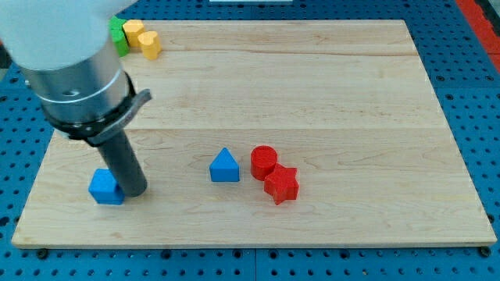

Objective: Move the blue blocks to the left of the board

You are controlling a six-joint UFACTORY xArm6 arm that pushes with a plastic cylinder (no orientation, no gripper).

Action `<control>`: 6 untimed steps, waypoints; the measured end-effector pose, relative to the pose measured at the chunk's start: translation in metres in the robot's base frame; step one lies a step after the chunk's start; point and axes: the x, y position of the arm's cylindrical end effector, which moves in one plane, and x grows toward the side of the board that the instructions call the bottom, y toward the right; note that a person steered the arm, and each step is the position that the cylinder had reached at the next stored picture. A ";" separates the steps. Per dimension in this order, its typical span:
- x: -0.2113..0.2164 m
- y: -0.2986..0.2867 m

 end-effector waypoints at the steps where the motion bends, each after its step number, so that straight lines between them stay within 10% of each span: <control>1: 0.000 0.047; 3: 0.000 0.141; 6: -0.031 0.080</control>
